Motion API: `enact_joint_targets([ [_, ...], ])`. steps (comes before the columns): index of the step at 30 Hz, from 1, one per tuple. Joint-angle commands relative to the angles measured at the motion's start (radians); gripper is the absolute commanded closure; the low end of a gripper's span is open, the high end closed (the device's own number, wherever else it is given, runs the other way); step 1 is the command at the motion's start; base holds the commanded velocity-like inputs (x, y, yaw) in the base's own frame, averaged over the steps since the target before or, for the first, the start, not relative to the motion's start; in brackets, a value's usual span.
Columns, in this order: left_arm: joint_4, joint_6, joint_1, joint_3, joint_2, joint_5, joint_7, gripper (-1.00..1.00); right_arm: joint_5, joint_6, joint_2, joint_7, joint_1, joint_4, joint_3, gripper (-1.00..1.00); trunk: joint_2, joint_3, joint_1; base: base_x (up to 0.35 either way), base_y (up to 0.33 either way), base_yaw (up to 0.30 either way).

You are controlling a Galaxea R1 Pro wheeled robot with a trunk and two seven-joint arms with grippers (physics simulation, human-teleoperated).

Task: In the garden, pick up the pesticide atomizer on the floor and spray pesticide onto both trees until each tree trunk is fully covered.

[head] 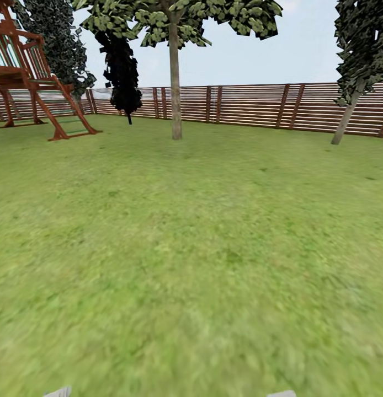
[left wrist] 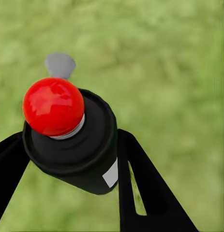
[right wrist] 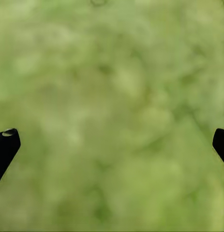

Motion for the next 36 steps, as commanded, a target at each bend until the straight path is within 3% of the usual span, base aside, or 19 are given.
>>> enact_joint_targets([
  [1,0.001,-0.003,-0.001,0.01,0.0,-0.006,-0.006,1.0,0.011,-0.002,0.0,-0.008,-0.001,0.001,-0.004,-1.0,0.0,-0.001,0.0,0.338,0.0,0.0],
  [36,0.001,-0.003,-0.001,0.009,-0.001,-0.006,-0.006,1.0,0.011,-0.002,0.0,-0.008,-0.001,0.001,-0.004,-1.0,0.0,-0.001,0.0,0.338,0.0,0.0],
])
